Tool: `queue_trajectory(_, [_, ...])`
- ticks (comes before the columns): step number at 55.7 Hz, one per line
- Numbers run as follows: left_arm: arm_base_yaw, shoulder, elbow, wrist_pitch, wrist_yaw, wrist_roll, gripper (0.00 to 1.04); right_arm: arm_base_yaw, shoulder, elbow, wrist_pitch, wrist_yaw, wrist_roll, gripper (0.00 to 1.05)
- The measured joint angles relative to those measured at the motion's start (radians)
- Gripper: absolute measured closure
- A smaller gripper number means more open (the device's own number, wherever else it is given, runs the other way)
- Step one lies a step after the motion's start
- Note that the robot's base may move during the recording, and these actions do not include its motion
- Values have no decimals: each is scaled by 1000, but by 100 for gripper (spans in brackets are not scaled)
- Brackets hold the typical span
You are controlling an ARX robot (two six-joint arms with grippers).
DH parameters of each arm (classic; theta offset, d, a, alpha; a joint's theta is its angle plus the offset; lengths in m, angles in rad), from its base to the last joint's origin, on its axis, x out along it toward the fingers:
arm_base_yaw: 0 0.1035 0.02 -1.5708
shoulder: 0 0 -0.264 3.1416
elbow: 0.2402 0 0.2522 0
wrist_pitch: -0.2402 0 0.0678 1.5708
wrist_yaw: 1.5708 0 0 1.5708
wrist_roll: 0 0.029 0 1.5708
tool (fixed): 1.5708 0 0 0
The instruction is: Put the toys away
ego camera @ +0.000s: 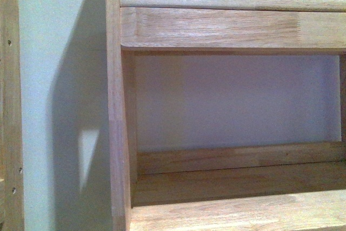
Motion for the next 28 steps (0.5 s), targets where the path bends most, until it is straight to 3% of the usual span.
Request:
queue_trajectory(11, [0, 0, 0, 0, 0, 0, 6, 185, 130, 160, 129, 159, -155, 98])
queue_trajectory(28, [0, 0, 0, 0, 0, 0, 6, 336, 314, 390, 359, 204, -415, 98])
